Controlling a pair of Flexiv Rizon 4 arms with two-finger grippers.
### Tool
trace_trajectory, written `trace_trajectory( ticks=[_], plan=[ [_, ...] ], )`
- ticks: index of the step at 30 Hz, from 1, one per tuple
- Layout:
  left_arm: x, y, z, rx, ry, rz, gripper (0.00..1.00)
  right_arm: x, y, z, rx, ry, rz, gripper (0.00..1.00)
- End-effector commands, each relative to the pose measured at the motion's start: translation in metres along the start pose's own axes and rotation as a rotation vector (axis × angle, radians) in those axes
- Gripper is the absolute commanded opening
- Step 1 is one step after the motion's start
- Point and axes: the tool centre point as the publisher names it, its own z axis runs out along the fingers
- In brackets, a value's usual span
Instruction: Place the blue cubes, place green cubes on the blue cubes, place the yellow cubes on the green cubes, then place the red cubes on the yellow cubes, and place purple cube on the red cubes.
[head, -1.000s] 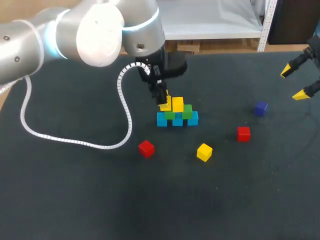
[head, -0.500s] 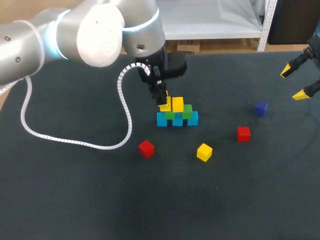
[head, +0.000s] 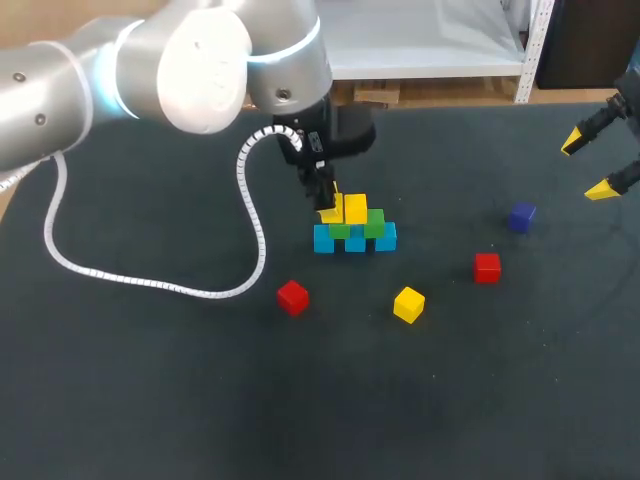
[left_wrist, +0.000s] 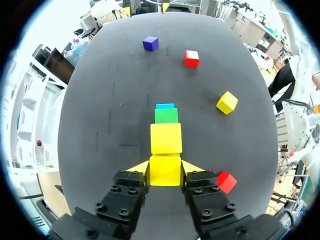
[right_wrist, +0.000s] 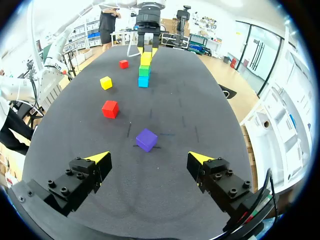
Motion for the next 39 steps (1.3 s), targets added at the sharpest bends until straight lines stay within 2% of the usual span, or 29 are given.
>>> trace_trajectory(
  ticks=[1, 23, 29, 32, 39],
  plan=[
    [-0.0006, 0.0030, -0.0005, 0.007, 0.005, 0.000, 0.00, 0.0004, -0.0003, 0.0002, 0.000, -0.002, -0.001, 1.00],
    [-0.0005, 0.0041, 0.0000, 0.009, 0.006, 0.000, 0.00, 0.0004, -0.0003, 0.0002, 0.000, -0.002, -0.001, 1.00],
    [-0.0004, 0.0045, 0.0002, 0.011, 0.007, 0.000, 0.07, 0.0004, -0.0003, 0.0002, 0.000, -0.002, -0.001, 1.00],
    [-0.0004, 0.0047, 0.0003, 0.012, 0.007, 0.001, 0.15, 0.0004, -0.0003, 0.0002, 0.000, -0.002, -0.001, 1.00],
    [-0.0004, 0.0053, 0.0006, 0.014, 0.008, 0.003, 0.21, 0.0004, -0.0003, 0.0002, 0.000, -0.002, -0.001, 1.00]
  ],
)
